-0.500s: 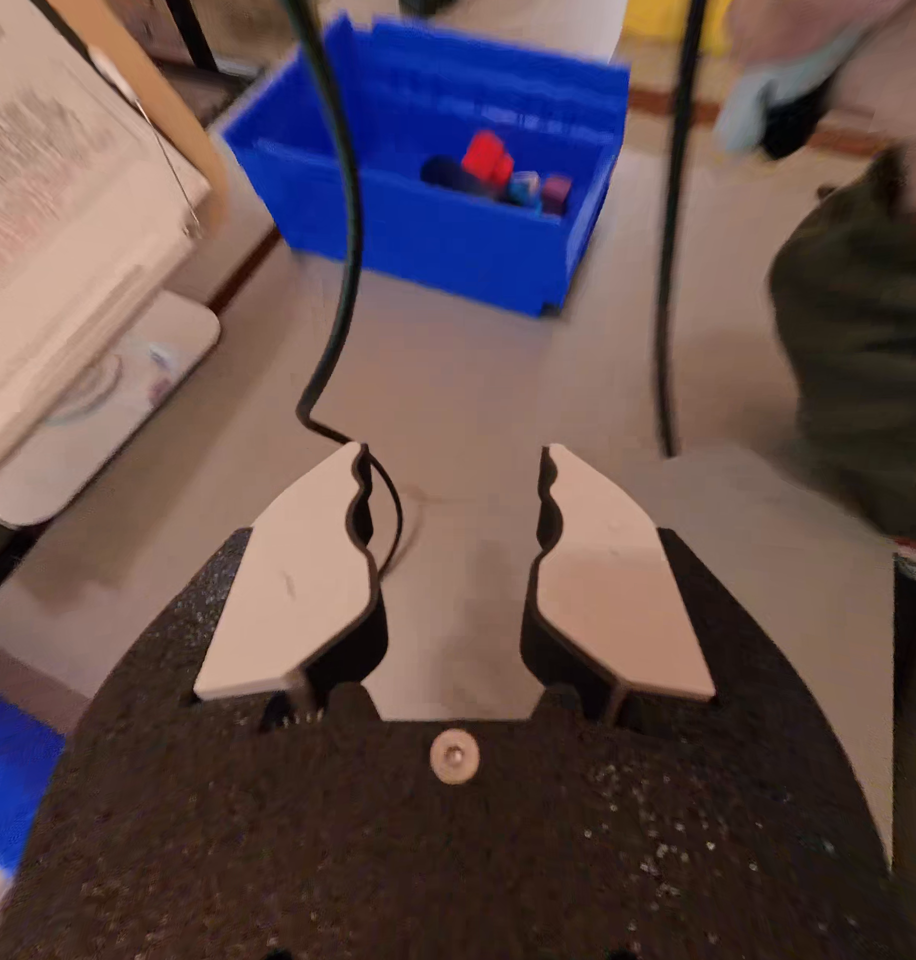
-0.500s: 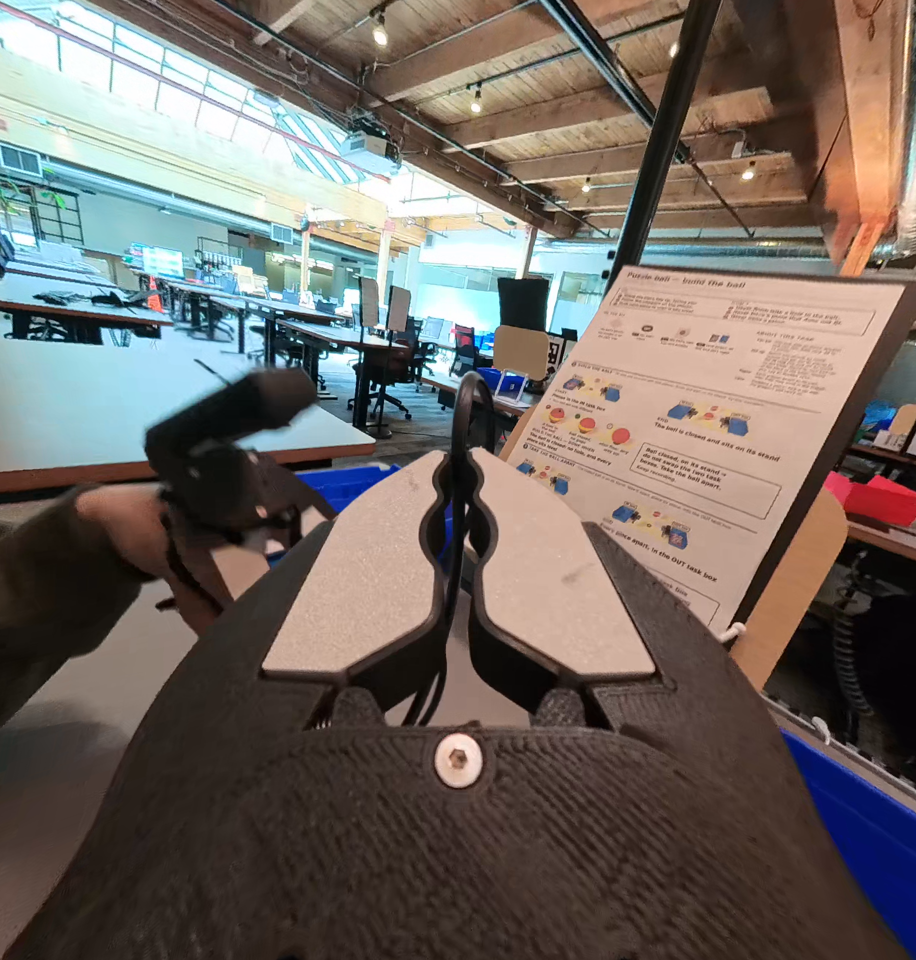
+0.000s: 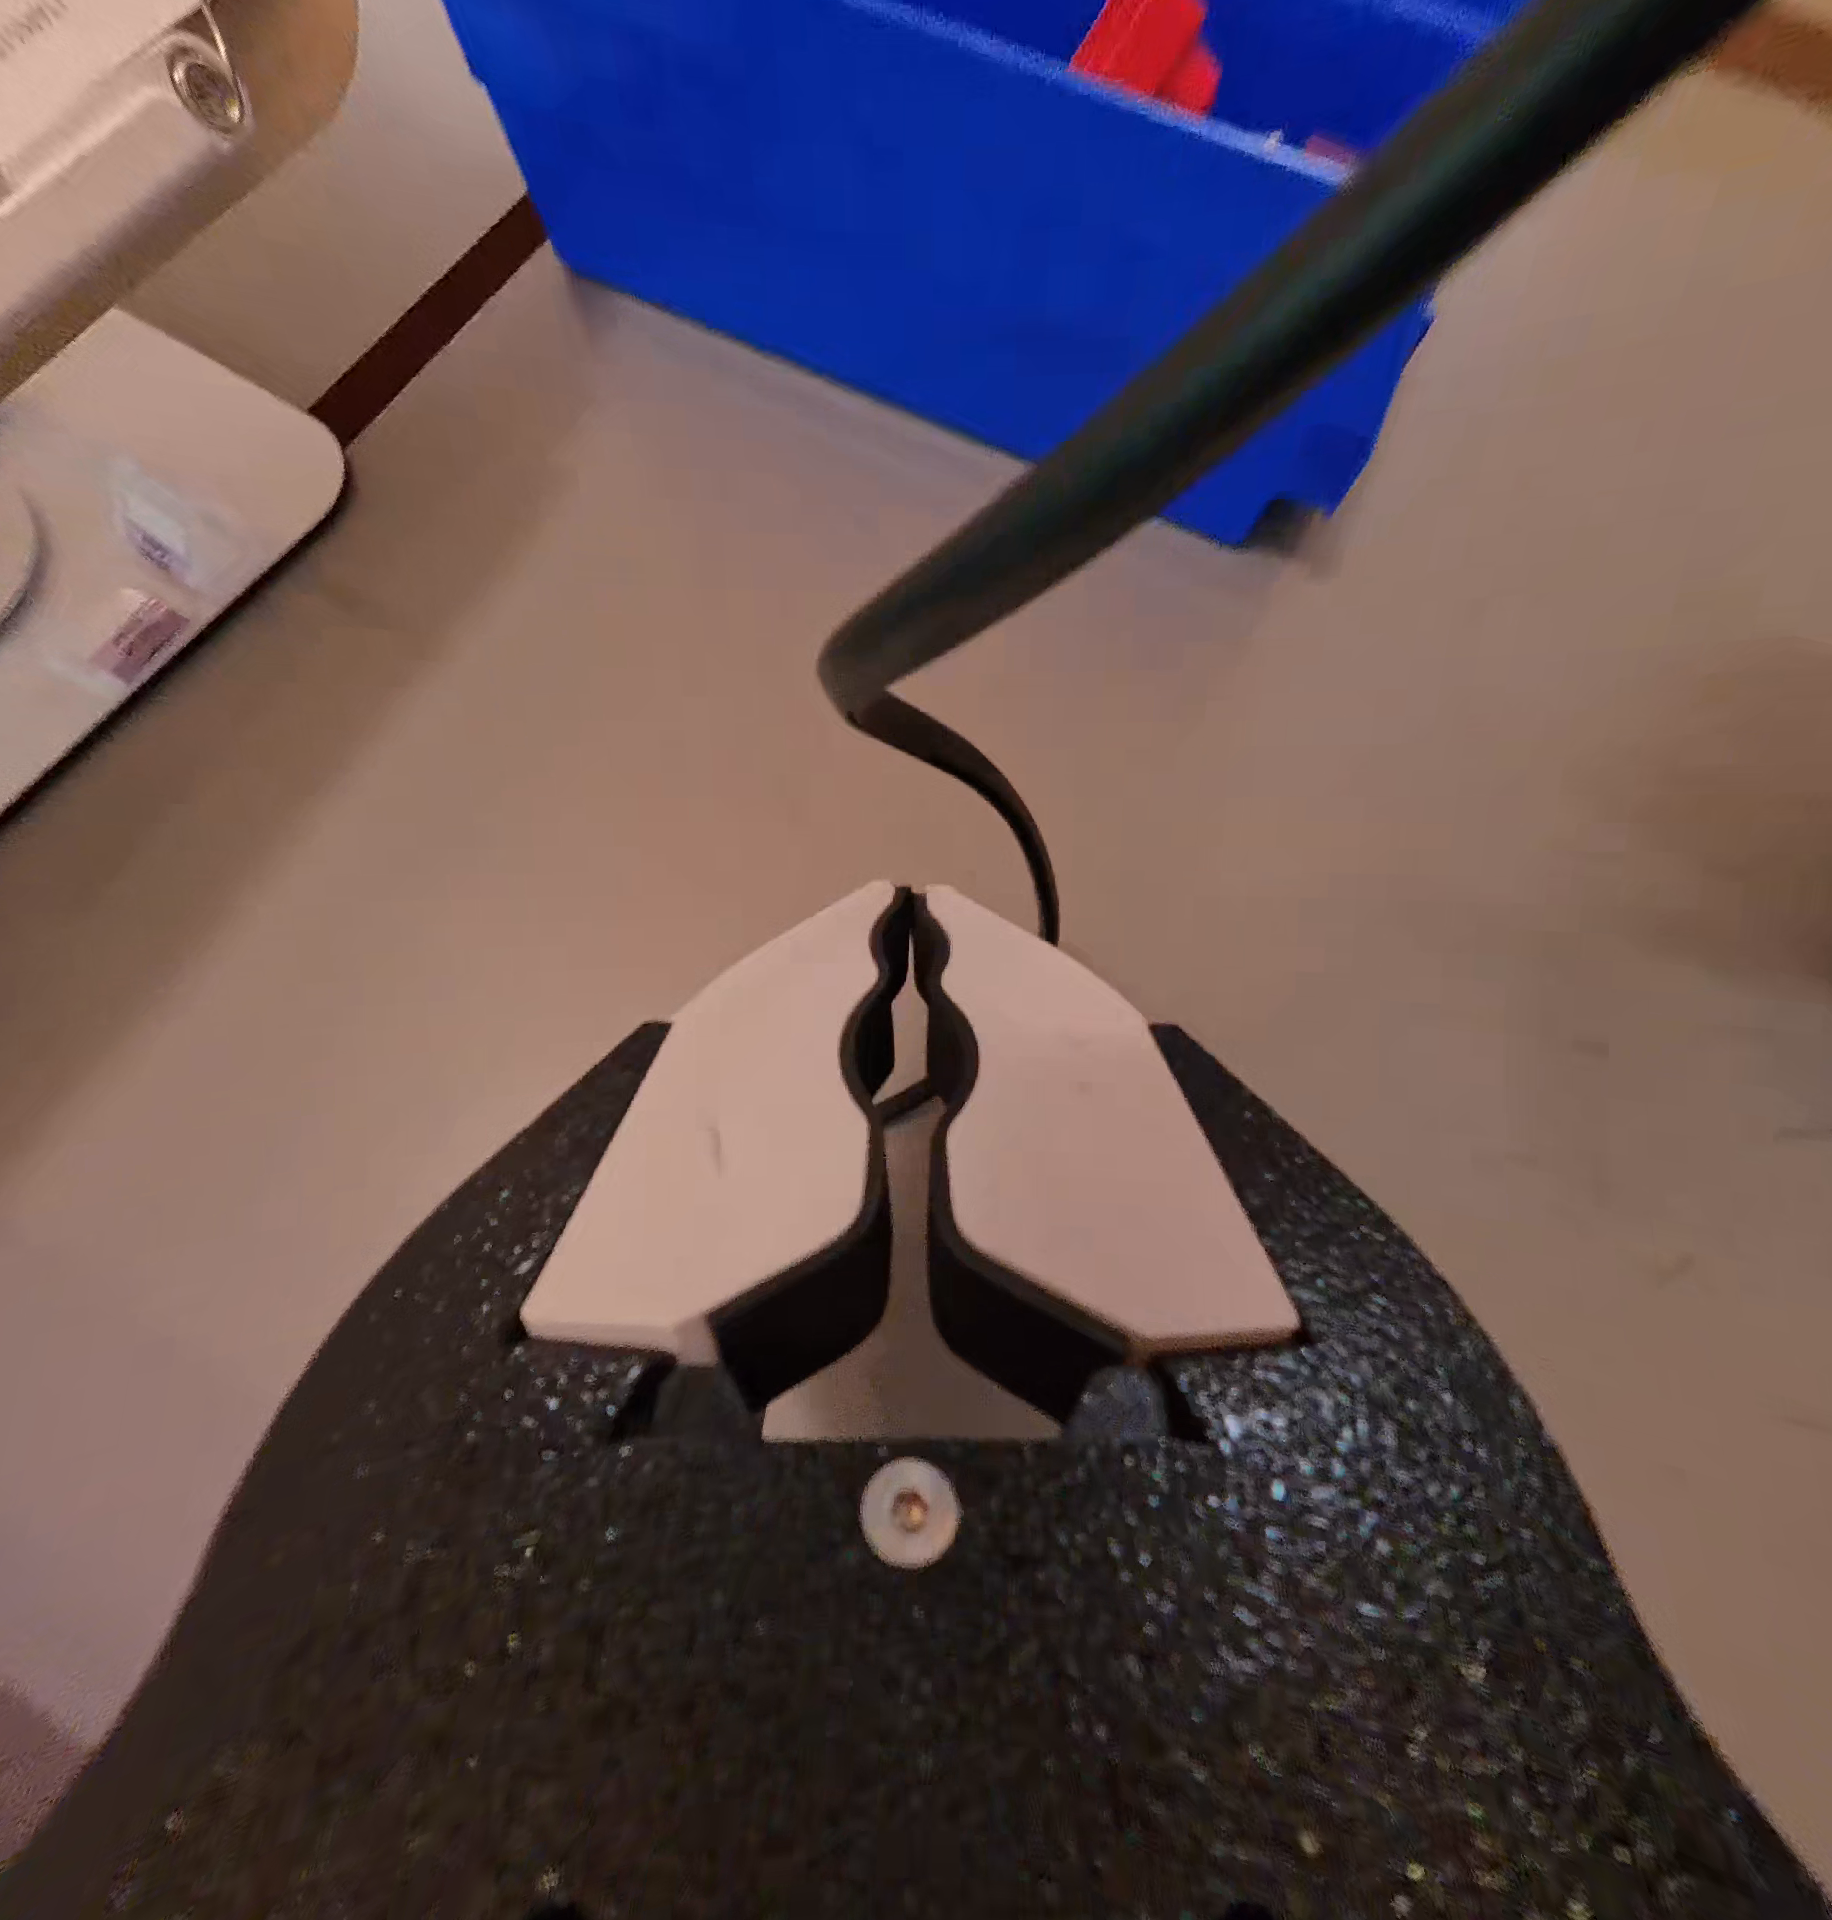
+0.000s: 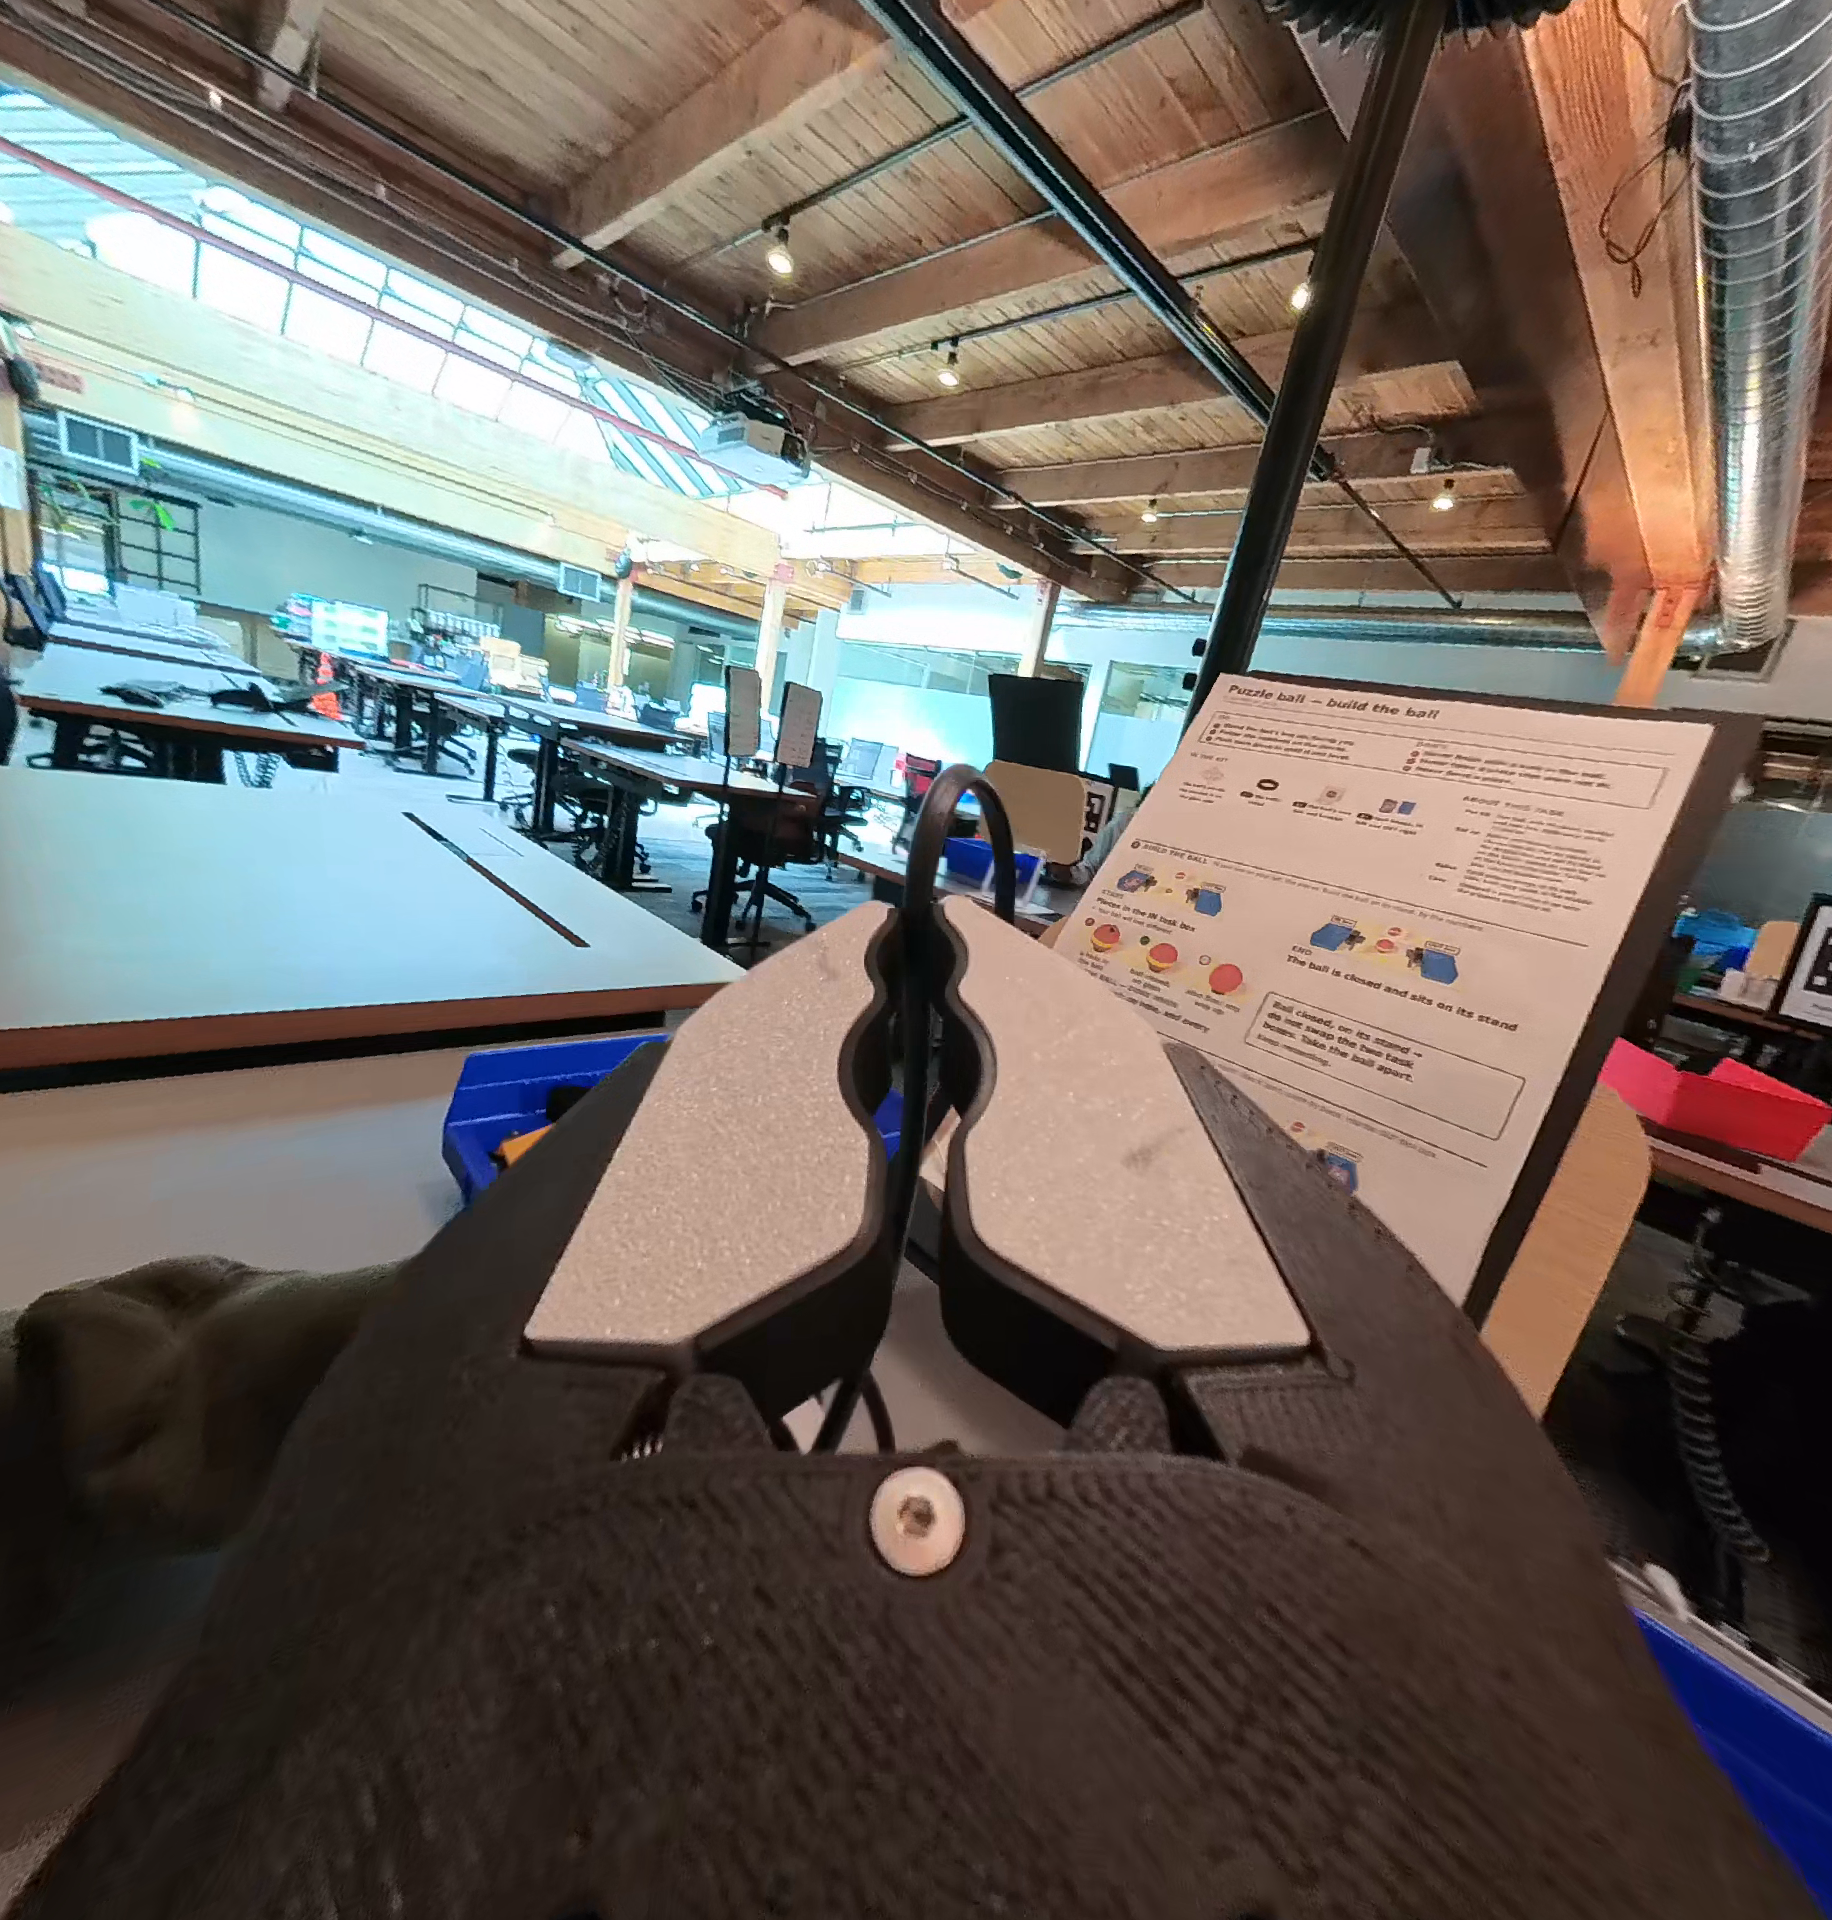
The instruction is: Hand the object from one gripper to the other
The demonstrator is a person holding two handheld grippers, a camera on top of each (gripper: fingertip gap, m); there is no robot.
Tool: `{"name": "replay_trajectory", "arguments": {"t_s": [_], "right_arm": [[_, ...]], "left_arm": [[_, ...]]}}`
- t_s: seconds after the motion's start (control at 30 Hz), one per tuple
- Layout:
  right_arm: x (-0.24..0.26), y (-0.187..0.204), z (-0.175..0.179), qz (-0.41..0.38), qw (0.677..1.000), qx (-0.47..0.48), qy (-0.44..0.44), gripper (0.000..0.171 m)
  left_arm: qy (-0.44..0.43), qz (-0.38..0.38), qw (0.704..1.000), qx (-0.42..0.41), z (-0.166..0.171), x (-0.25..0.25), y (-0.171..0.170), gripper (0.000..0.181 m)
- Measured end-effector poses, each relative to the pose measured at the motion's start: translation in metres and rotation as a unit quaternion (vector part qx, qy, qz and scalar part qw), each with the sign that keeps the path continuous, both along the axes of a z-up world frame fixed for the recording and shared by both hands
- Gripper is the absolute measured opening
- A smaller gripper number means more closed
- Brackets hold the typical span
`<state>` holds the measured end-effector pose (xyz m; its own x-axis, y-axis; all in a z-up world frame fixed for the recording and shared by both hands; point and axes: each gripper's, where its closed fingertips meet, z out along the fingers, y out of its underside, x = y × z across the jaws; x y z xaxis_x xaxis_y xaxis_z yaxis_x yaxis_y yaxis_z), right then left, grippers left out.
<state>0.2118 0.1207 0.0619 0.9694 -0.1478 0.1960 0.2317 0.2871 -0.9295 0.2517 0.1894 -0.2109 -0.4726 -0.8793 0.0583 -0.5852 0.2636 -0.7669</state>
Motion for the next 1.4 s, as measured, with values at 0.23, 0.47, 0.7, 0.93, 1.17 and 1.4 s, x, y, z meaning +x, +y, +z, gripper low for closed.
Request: {"name": "replay_trajectory", "arguments": {"t_s": [0.23,0.47,0.7,0.93,1.17,1.4], "right_arm": [[-0.002,0.003,-0.002,0.006,1.000,-0.005,0.000,0.004],[0.000,0.003,-0.004,0.001,1.000,-0.009,-0.003,0.004],[0.030,0.022,-0.046,-0.063,0.991,-0.120,-0.001,0.004],[-0.006,0.067,-0.079,0.064,0.984,-0.162,0.041,0.004],[-0.018,0.081,-0.090,0.089,0.981,-0.167,0.041,0.005],[-0.025,0.083,-0.093,0.128,0.976,-0.168,0.059,0.011]], "left_arm": [[0.021,-0.038,0.998,-0.044,-0.009,-0.004,-0.020,0.037],[0.019,-0.047,0.998,-0.042,-0.011,-0.002,-0.023,0.003],[-0.111,0.016,0.977,-0.180,0.090,-0.007,0.010,0.003],[-0.208,-0.022,0.902,-0.378,0.192,-0.051,0.011,0.003],[-0.205,-0.033,0.895,-0.395,0.199,-0.055,0.005,0.003],[-0.208,-0.037,0.898,-0.387,0.200,-0.057,0.002,0.003]]}}
